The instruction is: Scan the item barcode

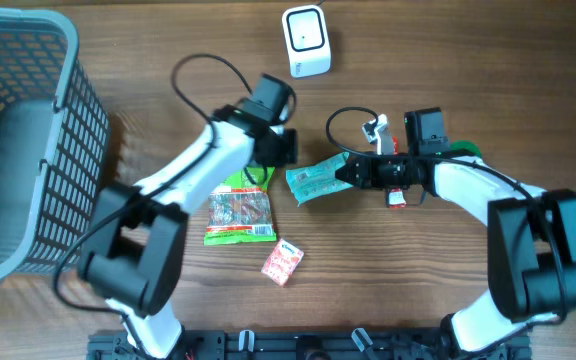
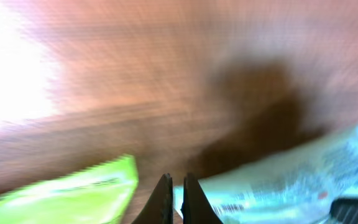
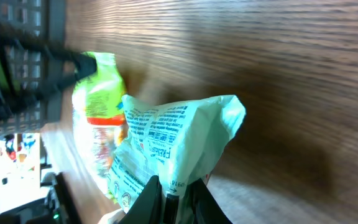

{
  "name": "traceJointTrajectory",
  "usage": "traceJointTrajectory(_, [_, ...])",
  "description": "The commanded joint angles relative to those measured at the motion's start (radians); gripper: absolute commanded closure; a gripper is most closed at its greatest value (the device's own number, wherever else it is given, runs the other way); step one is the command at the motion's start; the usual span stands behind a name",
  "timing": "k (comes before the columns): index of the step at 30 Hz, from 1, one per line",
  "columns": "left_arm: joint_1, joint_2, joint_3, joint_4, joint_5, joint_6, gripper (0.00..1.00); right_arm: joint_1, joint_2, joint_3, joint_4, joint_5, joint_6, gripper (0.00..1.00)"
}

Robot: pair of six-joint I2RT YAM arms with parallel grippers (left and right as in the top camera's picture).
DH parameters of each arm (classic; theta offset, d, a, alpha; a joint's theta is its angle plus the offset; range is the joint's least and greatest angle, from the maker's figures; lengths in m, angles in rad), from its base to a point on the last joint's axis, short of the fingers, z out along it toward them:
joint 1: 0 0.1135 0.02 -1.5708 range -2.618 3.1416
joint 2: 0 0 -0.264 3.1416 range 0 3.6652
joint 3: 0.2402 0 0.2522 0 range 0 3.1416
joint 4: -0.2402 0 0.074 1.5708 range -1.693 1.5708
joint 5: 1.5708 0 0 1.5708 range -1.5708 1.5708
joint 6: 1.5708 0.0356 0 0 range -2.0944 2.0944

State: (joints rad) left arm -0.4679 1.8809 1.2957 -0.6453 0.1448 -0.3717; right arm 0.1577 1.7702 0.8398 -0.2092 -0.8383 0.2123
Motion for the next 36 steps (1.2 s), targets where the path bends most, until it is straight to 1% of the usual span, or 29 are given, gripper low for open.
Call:
traceJointTrajectory(1, [0.107, -0.106, 0.028, -0.001, 0.055, -0.007, 0.96, -0.001, -0.155, 0.045, -0.053, -0.080, -0.084, 0.94])
traceJointTrajectory(3, [0.177, -0.169, 0.041, 0.012, 0.104, -0.007, 0.96, -0.001, -0.237, 0.046, -0.082, -0.049, -0.127, 0.96])
traceJointTrajectory(5, [0.232, -0.224, 0.041, 0.041, 0.109, -0.006, 0.96, -0.001, -0.319, 0.050, -0.108, 0.023, -0.108, 0.96])
traceJointTrajectory(7, [0.298, -0.283, 0.042, 0.085, 0.109, -0.006, 0.95, -0.001, -0.417, 0.092, -0.175, 0.122, -0.100, 0.96])
traceJointTrajectory(9, [0.343, -0.303, 0.041, 0.129, 0.097, 0.002, 0.93, -0.001, -0.462, 0.196, -0.298, 0.220, -0.098, 0.96])
traceJointTrajectory(11, [0.380, -0.297, 0.041, 0.172, 0.037, 0.002, 0.89, -0.001, -0.453, 0.344, -0.443, 0.267, -0.120, 0.96])
traceJointTrajectory(13, [0.404, -0.287, 0.041, 0.200, -0.014, 0.002, 0.80, -0.001, -0.441, 0.483, -0.556, 0.317, -0.138, 0.96])
traceJointTrajectory(14, [0.414, -0.284, 0.041, 0.211, -0.017, 0.006, 0.66, -0.001, -0.438, 0.535, -0.594, 0.355, -0.146, 0.96])
traceJointTrajectory(15, [0.422, -0.283, 0.041, 0.217, -0.017, 0.006, 0.49, -0.001, -0.438, 0.570, -0.616, 0.391, -0.155, 0.96])
traceJointTrajectory(16, [0.425, -0.282, 0.041, 0.217, -0.017, 0.006, 0.36, -0.001, -0.438, 0.580, -0.623, 0.402, -0.160, 0.96])
traceJointTrajectory(17, [0.429, -0.282, 0.041, 0.212, -0.016, 0.005, 0.00, -0.001, -0.438, 0.599, -0.642, 0.433, -0.161, 0.96])
traceJointTrajectory(21, [0.427, -0.282, 0.041, 0.160, -0.016, 0.005, 0.00, -0.001, -0.427, 0.608, -0.634, 0.452, -0.158, 0.96])
traceJointTrajectory(23, [0.427, -0.282, 0.041, 0.144, -0.016, 0.005, 0.00, -0.001, -0.387, 0.680, -0.650, 0.494, -0.131, 0.96])
traceJointTrajectory(25, [0.427, -0.282, 0.041, 0.143, -0.016, 0.005, 0.00, -0.001, -0.302, 0.851, -0.738, 0.505, -0.139, 0.96])
traceJointTrajectory(26, [0.427, -0.282, 0.041, 0.143, -0.016, 0.005, 0.00, -0.001, -0.241, 0.974, -0.816, 0.515, -0.148, 0.96])
traceJointTrajectory(28, [0.427, -0.282, 0.041, 0.143, -0.016, 0.005, 0.00, 0.003, -0.070, 1.299, -0.998, 0.594, -0.161, 0.96])
traceJointTrajectory(29, [0.427, -0.282, 0.041, 0.143, -0.016, 0.005, 0.00, 0.009, 0.009, 1.432, -1.063, 0.624, -0.165, 0.96])
traceJointTrajectory(31, [0.427, -0.282, 0.041, 0.143, -0.016, 0.005, 0.00, 0.038, 0.166, 1.679, -1.141, 0.700, -0.187, 0.96])
traceJointTrajectory(33, [0.427, -0.282, 0.041, 0.143, -0.016, 0.005, 0.00, 0.073, 0.242, 1.763, -1.134, 0.793, -0.198, 0.96])
traceJointTrajectory(35, [0.427, -0.282, 0.041, 0.143, -0.016, 0.005, 0.00, 0.117, 0.293, 1.770, -1.093, 0.900, -0.227, 0.96])
traceJointTrajectory(36, [0.427, -0.282, 0.041, 0.143, -0.016, 0.005, 0.00, 0.150, 0.328, 1.770, -1.061, 0.977, -0.269, 0.96])
